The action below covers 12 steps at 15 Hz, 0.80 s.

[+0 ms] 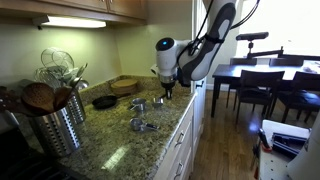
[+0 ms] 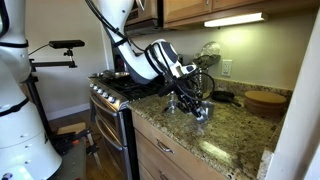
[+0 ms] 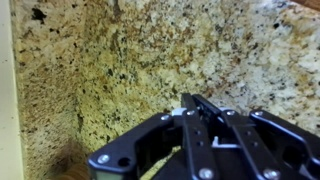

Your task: Take the measuring cups and place them apart on the counter

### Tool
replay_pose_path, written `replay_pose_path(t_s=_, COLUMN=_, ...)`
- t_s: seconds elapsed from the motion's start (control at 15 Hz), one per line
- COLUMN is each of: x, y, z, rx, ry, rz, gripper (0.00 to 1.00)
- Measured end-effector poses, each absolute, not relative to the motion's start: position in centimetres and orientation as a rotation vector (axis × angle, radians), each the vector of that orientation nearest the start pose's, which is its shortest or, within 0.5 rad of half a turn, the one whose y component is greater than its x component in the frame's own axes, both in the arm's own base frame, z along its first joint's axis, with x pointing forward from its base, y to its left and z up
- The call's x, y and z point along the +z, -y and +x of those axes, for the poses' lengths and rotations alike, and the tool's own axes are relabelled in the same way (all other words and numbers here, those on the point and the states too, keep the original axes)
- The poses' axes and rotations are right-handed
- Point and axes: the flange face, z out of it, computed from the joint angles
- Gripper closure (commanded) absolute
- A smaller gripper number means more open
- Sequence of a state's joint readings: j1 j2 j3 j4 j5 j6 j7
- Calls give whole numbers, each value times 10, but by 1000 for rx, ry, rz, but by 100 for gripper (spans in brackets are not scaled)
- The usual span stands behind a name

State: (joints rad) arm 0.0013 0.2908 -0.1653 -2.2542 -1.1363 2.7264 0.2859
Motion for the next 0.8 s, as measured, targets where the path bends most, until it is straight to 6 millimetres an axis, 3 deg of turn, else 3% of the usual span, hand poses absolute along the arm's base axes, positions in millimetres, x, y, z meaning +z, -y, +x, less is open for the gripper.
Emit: replay_pose_path(t_s=0.8, x=236, y=35, z=538, rx=277, ry=-712, rz=2445, gripper=93)
